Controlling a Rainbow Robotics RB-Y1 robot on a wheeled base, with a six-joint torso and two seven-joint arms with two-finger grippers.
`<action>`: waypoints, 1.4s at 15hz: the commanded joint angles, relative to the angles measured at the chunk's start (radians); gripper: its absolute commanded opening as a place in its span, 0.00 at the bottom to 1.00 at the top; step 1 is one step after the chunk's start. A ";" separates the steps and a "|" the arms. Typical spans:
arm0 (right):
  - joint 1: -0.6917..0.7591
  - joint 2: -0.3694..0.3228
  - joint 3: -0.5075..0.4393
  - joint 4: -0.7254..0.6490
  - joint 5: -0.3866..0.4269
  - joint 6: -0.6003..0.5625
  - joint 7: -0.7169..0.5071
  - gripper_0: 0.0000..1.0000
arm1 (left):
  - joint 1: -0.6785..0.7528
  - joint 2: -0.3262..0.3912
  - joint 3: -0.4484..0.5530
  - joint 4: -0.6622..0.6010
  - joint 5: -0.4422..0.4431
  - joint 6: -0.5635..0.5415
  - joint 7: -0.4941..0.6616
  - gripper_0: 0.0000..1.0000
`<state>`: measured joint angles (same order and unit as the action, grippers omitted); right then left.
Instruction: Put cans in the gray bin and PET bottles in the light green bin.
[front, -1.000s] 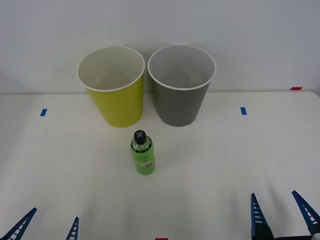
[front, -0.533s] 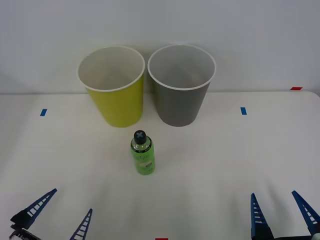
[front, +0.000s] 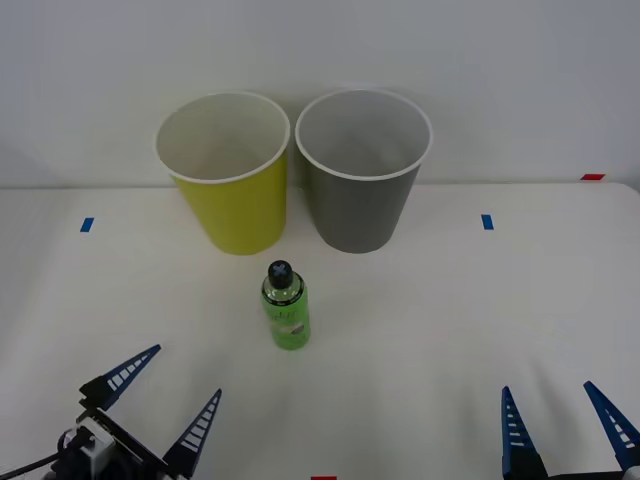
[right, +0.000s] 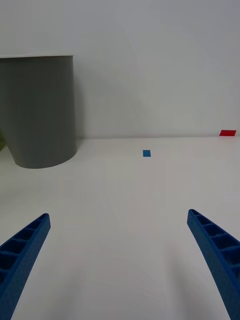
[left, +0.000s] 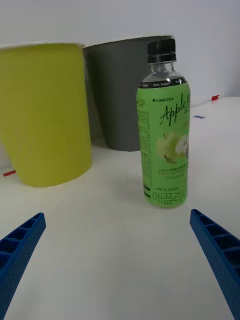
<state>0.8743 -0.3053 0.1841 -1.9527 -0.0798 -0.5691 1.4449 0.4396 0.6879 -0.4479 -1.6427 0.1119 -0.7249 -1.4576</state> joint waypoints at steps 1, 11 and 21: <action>0.000 0.000 0.000 0.000 0.000 0.000 0.000 0.95 | -0.062 0.001 -0.043 0.003 0.023 0.044 0.000 1.00; 0.000 0.000 0.000 0.000 0.000 0.000 0.000 0.95 | -0.228 0.001 -0.161 0.001 0.103 0.096 -0.004 1.00; 0.000 0.000 0.000 0.000 0.000 0.000 0.000 0.95 | -0.360 -0.007 -0.229 0.003 0.158 0.191 -0.013 1.00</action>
<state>0.8743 -0.3053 0.1841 -1.9527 -0.0798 -0.5691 1.4450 0.0939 0.6840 -0.6752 -1.6398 0.2699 -0.5473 -1.4707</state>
